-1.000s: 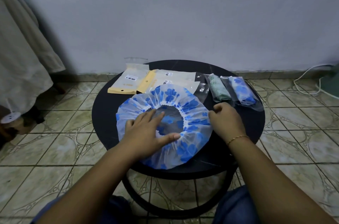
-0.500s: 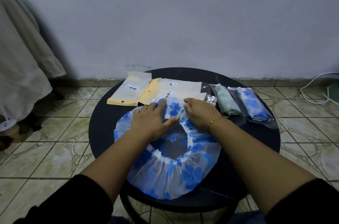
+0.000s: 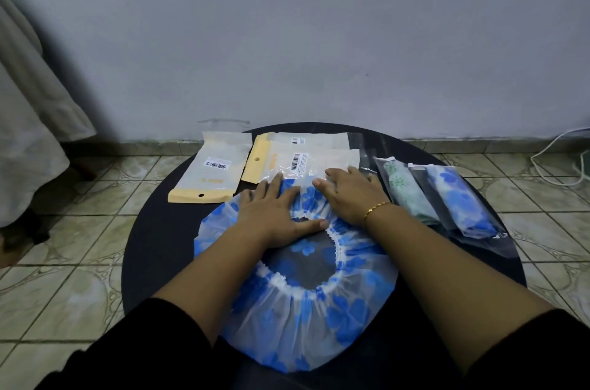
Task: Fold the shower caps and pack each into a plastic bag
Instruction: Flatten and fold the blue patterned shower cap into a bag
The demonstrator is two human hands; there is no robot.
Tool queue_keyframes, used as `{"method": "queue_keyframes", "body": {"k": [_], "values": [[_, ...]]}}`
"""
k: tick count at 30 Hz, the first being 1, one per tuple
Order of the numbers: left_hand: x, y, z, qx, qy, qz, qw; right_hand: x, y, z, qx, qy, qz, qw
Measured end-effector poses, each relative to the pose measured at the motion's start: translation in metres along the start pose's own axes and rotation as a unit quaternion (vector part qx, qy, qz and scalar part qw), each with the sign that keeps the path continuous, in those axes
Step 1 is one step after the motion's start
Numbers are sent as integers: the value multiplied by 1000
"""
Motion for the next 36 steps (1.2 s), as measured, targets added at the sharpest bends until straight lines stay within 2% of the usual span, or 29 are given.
{"method": "queue_keyframes", "body": {"k": [5, 8, 10, 11, 14, 17, 18, 20, 24, 26, 28, 29, 30, 32, 34, 36], "values": [[1, -8, -12, -39, -77, -11, 996, 15, -12, -1, 13, -66, -73, 995], [18, -28, -22, -77, -80, -52, 992, 32, -40, 12, 61, -101, -179, 977], [33, -47, -26, -82, -45, -97, 991, 44, -68, 24, 115, -73, -265, 954], [39, -57, -26, -75, -35, -118, 990, 43, -79, 26, 138, -58, -278, 949], [36, -87, -17, -20, -20, -122, 992, 13, -95, 31, 158, -78, -133, 975], [3, -108, 5, 51, -15, -13, 999, -24, -108, 12, 97, -92, 26, 991], [-7, -115, 12, 67, -20, 17, 997, -33, -115, 9, 84, -79, 61, 991], [-17, -123, 22, 74, -32, 28, 996, -44, -129, 4, 70, -72, 96, 990], [-16, -130, 25, 44, -69, 5, 997, -36, -146, 3, 67, -10, 69, 995], [-6, -136, 26, 23, -96, -39, 994, -10, -153, 2, 63, 93, -33, 993], [10, -144, 24, 7, -93, -122, 988, 19, -165, -11, 34, 190, -162, 968], [20, -148, 20, 0, -86, -164, 983, 24, -169, -22, 3, 230, -199, 952], [29, -152, 13, -11, -86, -197, 977, 24, -170, -33, -37, 257, -209, 943], [40, -153, -6, -39, -93, -218, 971, 8, -170, -50, -125, 281, -145, 941], [42, -147, -28, -61, -97, -192, 975, -6, -172, -58, -166, 304, -84, 934], [35, -136, -52, -85, -106, -151, 979, -10, -174, -60, -181, 318, -61, 929]]}}
Point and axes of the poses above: each hand's wrist, its own y-axis towards the middle knuckle, its own x-axis out of the back of the hand, z = x × y, the point moved 9 cm from there along y, towards the middle knuckle, and after that the axes turned 9 degrees about -y, right-handed, at the moved point
